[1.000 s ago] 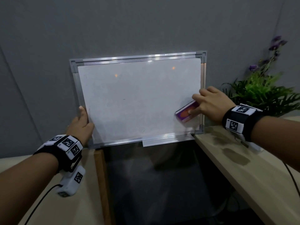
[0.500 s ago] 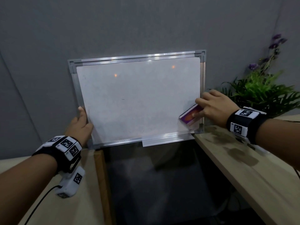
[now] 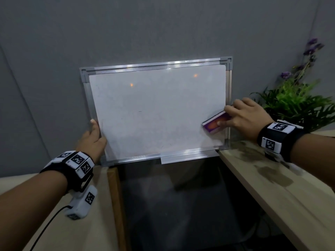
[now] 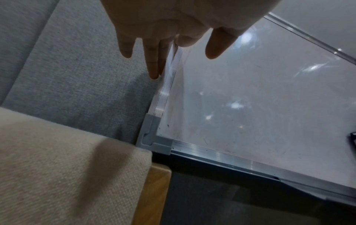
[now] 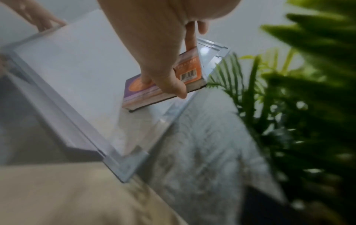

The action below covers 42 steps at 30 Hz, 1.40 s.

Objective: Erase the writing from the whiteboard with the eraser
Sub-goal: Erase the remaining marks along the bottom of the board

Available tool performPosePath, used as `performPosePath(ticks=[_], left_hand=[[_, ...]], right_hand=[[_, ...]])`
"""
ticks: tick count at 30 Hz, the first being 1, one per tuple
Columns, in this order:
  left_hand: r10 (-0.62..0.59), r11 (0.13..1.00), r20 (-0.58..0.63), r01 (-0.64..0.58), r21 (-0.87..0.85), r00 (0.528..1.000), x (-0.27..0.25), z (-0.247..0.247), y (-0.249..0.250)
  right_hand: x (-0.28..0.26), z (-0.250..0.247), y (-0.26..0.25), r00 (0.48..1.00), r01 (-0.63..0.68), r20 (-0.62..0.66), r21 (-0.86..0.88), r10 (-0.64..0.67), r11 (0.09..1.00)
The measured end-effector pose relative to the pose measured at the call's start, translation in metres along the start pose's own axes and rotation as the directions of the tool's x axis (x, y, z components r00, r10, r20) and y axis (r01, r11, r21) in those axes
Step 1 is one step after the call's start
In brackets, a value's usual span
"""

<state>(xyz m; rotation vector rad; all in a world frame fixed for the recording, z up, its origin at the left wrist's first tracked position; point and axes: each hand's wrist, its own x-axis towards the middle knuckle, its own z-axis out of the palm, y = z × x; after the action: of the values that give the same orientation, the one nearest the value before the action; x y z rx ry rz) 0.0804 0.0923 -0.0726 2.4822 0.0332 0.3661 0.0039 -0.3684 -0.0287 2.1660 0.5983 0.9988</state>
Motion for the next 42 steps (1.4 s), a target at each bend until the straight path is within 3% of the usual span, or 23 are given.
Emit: performPosePath(ticks=[7,13,17,24,32,38,42], left_hand=[[-0.004,1.0,-0.006,0.004,0.004,1.0,0.004,0.002,-0.005],[-0.032,0.999,-0.011,0.032,0.008,0.999,-0.001,0.003,0.0],[-0.035,0.999,-0.022,0.035,-0.01,0.999,-0.005,0.004,0.002],[-0.036,0.999,-0.03,0.037,0.037,0.999,-0.004,0.003,0.004],[-0.027,0.996,-0.041,0.03,0.087,0.999,-0.006,0.004,0.006],[-0.014,0.996,-0.04,0.017,0.092,0.999,-0.005,0.003,0.003],[-0.001,0.995,-0.031,0.004,0.099,1.0,-0.004,0.002,0.002]], right_hand=[[0.003,0.01,-0.033,0.995,0.058,0.077,0.055,-0.062,0.997],[0.016,0.0,-0.025,0.993,-0.118,-0.02,0.067,0.119,0.991],[0.035,0.0,-0.046,0.978,-0.189,-0.055,0.144,0.199,0.971],[0.047,0.002,-0.081,0.996,-0.08,-0.015,0.158,0.084,0.984],[0.089,-0.026,-0.084,0.933,-0.346,-0.02,0.24,0.36,0.907],[0.099,-0.018,-0.128,0.986,-0.169,0.028,0.234,0.167,0.957],[0.101,-0.025,-0.119,0.973,-0.225,-0.004,0.214,0.231,0.951]])
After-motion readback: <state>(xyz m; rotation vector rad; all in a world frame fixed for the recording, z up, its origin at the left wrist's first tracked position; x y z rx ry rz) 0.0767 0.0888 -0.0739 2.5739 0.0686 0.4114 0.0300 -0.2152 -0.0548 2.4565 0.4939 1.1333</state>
